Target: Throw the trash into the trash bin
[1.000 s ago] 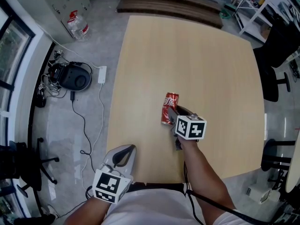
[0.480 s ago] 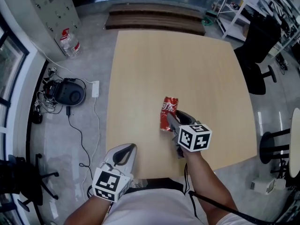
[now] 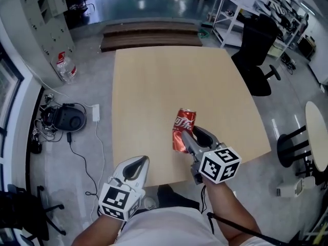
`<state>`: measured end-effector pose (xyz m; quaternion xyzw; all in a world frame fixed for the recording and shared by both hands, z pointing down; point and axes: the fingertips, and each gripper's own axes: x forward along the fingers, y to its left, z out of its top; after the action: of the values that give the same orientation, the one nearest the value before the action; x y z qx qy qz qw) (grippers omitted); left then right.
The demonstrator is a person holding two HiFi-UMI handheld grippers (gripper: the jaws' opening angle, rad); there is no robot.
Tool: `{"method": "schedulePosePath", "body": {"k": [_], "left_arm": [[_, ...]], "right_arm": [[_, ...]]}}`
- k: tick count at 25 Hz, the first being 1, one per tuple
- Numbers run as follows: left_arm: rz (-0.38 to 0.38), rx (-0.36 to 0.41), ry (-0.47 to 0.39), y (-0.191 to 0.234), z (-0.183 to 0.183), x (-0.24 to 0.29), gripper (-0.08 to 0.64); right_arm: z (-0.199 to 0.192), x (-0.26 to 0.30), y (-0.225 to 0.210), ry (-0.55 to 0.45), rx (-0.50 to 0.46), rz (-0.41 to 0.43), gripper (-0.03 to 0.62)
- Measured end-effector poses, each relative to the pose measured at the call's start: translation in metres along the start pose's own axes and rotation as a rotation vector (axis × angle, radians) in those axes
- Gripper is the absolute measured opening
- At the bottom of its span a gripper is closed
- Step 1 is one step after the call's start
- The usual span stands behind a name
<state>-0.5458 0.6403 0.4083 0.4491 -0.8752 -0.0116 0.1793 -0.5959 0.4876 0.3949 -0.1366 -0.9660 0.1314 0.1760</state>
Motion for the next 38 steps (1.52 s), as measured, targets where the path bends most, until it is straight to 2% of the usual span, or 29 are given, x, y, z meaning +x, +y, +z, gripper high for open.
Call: {"method": "schedulePosePath", "body": {"k": [5,13,25,28,34,38], "left_arm": [[-0.06,0.019,-0.038,-0.027,0.006,-0.016,0.009],[-0.188,0.053,-0.037,-0.072,0.001,-0.02,0.009],[-0.416,0.14,-0.03,-0.159,0.013,0.015,0.009],[-0.475,0.142,-0.015,-0.186,0.009,0.028,0.009],[-0.611,0.118,0.018,-0.261,-0.001,0.041,0.009],[-0.664,0.125,0.031,-0.316,-0.009,0.05,0.009]], "right_arm": [[0.002,-0.05,0.025,-0.04,-0.061,-0.04,0.156],[-0.013,-0.118,0.027,-0.087,-0.05,-0.154,0.156],[-0.017,-0.222,-0.017,-0.179,0.008,-0.344,0.156],[-0.02,-0.254,-0.031,-0.209,0.023,-0.399,0.156],[-0.032,-0.34,-0.054,-0.253,0.032,-0.527,0.156],[-0.043,-0.397,-0.077,-0.269,0.049,-0.589,0.156]]}}
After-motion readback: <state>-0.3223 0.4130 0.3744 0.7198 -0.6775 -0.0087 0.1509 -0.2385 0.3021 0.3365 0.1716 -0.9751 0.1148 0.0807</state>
